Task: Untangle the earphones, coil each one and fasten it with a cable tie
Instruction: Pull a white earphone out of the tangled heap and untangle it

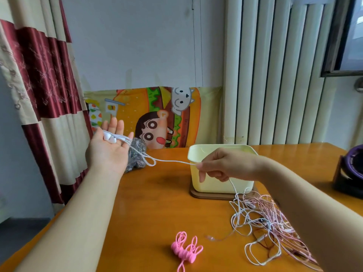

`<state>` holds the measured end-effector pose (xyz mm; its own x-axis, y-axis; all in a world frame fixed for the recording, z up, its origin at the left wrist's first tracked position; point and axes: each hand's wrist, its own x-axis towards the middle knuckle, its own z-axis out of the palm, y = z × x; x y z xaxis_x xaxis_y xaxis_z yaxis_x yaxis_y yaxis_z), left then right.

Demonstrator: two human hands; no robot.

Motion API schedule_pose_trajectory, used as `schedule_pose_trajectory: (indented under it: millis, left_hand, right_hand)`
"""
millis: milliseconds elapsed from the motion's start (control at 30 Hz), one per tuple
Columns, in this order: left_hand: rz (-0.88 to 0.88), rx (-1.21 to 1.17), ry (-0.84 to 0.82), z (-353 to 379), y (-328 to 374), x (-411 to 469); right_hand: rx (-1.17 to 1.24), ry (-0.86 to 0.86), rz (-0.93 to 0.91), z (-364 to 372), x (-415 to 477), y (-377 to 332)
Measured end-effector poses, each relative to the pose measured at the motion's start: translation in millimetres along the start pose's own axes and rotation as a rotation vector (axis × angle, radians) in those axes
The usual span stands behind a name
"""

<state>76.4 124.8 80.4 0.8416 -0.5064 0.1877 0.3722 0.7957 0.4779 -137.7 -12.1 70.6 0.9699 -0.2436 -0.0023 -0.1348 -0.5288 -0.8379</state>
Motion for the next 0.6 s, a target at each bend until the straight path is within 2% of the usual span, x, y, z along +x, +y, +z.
schedule_pose_trajectory:
  millis: [233, 300, 367, 467, 533, 600]
  left_hand:
    - [-0.036, 0.354, 0.113, -41, -15, 19]
    - [-0.082, 0.474, 0.095, -52, -22, 17]
    - [-0.185, 0.664, -0.03, -57, -32, 6]
    - [-0.378, 1.105, -0.37, -55, -48, -22]
    - [-0.514, 1.181, -0.532, -48, -54, -37]
    - [-0.64, 1.104, -0.632, -41, -57, -49]
  right_hand:
    - [0.43, 0.122, -0.285, -29, -18, -23]
    - [0.5, 0.176, -0.343, -33, -19, -33]
    - [0.548, 0.201, -0.384, -32, -17, -42]
    - [0.663, 0.267, -0.432, -29, -7, -48]
    - [0.717, 0.379, -0.443, -30, 2, -47]
    - [0.761, 0.501, -0.44, -33, 10, -42]
